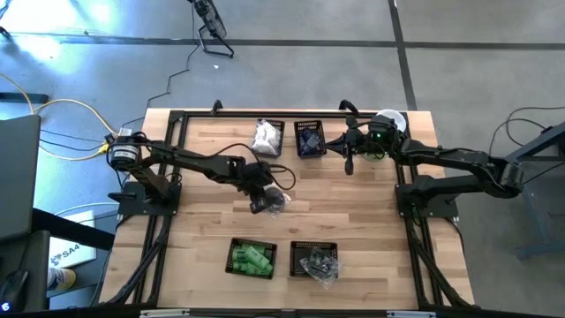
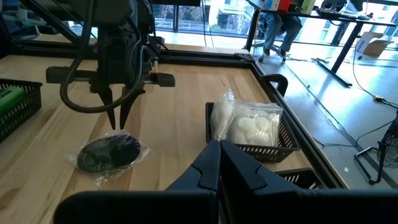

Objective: Pick & Place Travel size toiletries
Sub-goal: Put the black hairbrush into the bottom right black bin

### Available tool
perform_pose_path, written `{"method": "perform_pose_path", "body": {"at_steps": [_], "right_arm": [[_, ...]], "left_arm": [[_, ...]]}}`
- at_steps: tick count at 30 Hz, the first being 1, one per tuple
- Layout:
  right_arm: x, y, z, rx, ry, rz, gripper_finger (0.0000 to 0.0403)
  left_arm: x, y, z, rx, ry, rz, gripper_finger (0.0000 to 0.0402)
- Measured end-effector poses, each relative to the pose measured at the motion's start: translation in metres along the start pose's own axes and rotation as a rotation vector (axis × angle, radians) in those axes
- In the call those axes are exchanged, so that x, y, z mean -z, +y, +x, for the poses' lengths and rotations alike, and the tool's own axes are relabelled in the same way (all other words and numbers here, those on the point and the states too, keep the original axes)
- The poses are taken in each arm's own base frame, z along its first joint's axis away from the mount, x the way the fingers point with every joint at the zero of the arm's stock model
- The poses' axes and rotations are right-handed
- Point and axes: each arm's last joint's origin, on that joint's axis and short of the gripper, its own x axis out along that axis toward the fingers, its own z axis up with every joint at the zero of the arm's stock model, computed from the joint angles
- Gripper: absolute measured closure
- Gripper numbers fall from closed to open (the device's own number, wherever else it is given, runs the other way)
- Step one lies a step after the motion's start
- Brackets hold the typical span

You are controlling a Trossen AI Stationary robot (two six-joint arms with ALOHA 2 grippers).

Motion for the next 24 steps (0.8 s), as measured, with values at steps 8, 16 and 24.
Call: {"method": "perform_pose_path", "body": {"at_steps": [8, 16, 24], "right_arm": [[0.0006, 0.0002, 0.0000, -0.001, 0.006, 0.004, 0.0400], [0.0013, 0.0003, 0.0000, -0.003, 0.013, 0.005, 0.0400], [0.0033, 0.0009, 0.0000, -0.008, 0.032, 0.013, 0.0400]], "left_arm": [[0.0001, 0.0002, -0.0001, -0.002, 0.002, -0.065, 0.0230], [-0.0001, 0.0001, -0.0001, -0.005, 0.000, -0.083, 0.0152], [0.0005, 0.0001, 0.0002, -0.001, 0.003, -0.199, 0.0148]]}}
